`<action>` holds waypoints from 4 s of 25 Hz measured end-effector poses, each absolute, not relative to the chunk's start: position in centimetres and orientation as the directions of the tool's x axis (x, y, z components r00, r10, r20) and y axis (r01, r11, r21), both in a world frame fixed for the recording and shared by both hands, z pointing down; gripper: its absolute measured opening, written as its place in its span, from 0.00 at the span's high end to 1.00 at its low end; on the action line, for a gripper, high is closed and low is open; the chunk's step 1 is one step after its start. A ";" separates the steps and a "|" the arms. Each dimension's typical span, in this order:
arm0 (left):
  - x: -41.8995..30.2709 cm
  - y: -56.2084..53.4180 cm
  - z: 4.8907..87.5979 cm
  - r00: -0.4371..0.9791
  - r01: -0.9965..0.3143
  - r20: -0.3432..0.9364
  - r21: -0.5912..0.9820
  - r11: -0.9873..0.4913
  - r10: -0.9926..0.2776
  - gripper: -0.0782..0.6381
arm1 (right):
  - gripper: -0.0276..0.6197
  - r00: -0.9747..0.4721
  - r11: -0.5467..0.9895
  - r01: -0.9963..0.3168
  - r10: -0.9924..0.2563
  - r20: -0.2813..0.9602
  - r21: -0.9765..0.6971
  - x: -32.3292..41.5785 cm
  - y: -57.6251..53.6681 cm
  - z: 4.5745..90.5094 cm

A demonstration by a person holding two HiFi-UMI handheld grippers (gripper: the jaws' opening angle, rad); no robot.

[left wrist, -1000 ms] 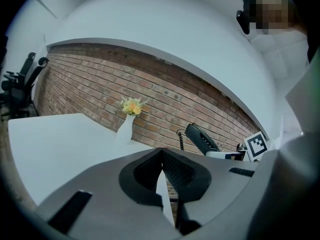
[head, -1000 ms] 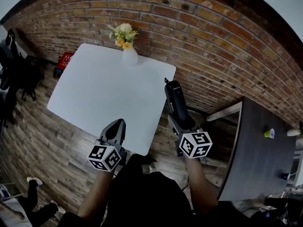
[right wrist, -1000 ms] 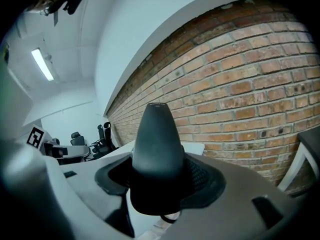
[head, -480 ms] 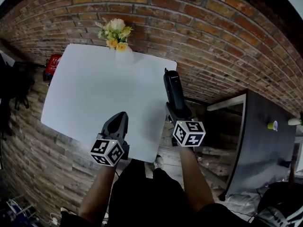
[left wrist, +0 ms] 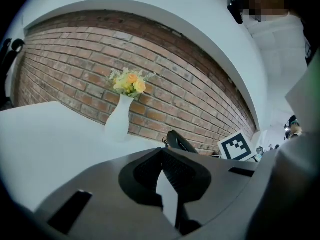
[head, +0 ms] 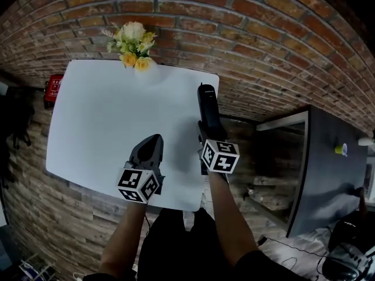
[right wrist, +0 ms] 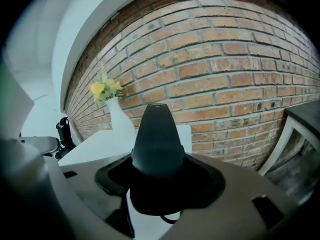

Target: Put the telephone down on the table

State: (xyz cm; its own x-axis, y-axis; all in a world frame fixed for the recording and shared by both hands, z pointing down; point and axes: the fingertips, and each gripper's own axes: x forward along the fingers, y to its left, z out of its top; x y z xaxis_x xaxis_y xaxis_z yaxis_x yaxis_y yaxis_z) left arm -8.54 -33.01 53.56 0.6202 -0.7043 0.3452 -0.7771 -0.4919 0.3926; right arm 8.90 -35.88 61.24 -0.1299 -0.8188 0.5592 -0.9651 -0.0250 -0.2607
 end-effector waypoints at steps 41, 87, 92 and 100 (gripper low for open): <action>-7.1 -40.2 57.3 0.631 -0.776 0.420 0.370 -0.511 -0.653 0.87 | 0.51 0.124 -0.344 -0.923 -0.685 0.718 -0.169 7.6 -45.3 68.6; -5.4 -11.5 44.4 0.461 -0.836 0.249 0.444 -0.323 -0.852 0.87 | 0.92 -0.679 0.438 -0.537 -0.731 0.062 -0.721 11.0 -13.9 44.5; -6.5 -8.1 43.1 0.440 -0.836 0.227 0.456 -0.305 -0.869 0.87 | 0.92 -0.694 0.466 -0.510 -0.719 0.027 -0.723 12.8 -9.4 43.1; -8.2 -6.3 42.6 0.440 -0.830 0.221 0.469 -0.301 -0.870 0.87 | 0.92 -0.675 0.487 -0.537 -0.738 0.005 -0.689 14.1 -5.7 40.5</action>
State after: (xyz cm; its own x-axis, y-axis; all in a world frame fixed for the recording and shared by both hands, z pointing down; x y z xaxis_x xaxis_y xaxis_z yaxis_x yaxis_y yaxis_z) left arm -8.23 -6.33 42.62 0.4403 -0.8703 0.2208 -0.8303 -0.3011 0.4689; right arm 14.10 -5.69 40.46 -0.6747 -0.7381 0.0049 -0.5373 0.4866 -0.6888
